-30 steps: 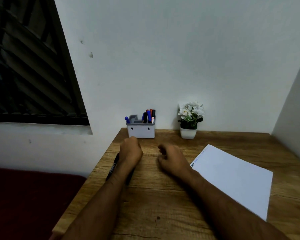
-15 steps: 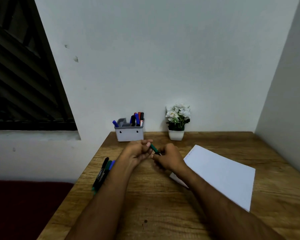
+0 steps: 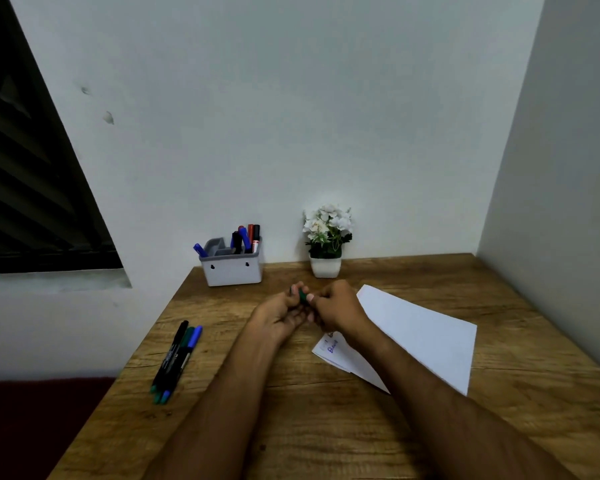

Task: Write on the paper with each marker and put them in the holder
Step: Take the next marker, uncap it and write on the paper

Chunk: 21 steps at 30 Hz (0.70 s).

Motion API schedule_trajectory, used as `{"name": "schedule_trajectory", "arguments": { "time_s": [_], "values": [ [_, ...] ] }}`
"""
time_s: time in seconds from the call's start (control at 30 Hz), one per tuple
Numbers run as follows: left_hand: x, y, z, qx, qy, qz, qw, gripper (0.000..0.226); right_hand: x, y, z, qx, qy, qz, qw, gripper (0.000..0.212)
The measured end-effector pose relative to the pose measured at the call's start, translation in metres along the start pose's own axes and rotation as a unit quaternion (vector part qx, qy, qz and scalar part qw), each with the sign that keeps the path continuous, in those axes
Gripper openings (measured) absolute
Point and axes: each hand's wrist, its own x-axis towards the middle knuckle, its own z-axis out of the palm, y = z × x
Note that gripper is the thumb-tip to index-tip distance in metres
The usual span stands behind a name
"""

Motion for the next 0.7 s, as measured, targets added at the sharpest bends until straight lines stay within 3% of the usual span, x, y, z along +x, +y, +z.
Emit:
{"name": "schedule_trajectory", "arguments": {
  "time_s": [0.13,0.23,0.33,0.43,0.57,0.63,0.7],
  "values": [
    [0.016,-0.003,-0.017,-0.075,-0.006,0.023,0.997,0.014,-0.004,-0.006,-0.014,0.071,-0.053,0.08,0.993,0.027],
    [0.023,0.021,-0.034,-0.117,0.048,0.078,0.989,0.013,-0.013,-0.001,-0.023,0.103,-0.093,0.101,0.985,0.025],
    [0.019,0.031,-0.026,0.12,0.096,0.137,0.979,0.01,-0.01,0.011,-0.029,0.106,-0.041,0.068,0.991,0.029],
    [0.018,0.019,-0.017,0.357,0.12,0.197,0.905,0.028,-0.009,0.012,-0.027,0.145,-0.019,0.045,0.988,0.026],
    [0.03,0.006,-0.025,0.599,0.139,0.274,0.74,0.028,-0.012,0.011,-0.028,0.191,-0.02,0.031,0.981,0.02],
    [0.031,0.001,-0.029,0.632,0.136,0.291,0.705,0.027,-0.015,0.012,-0.033,0.218,-0.014,0.032,0.975,0.01],
    [0.03,-0.001,-0.032,0.634,0.138,0.308,0.696,0.03,-0.016,0.014,-0.037,0.254,-0.01,0.025,0.967,0.019]
  ]
}}
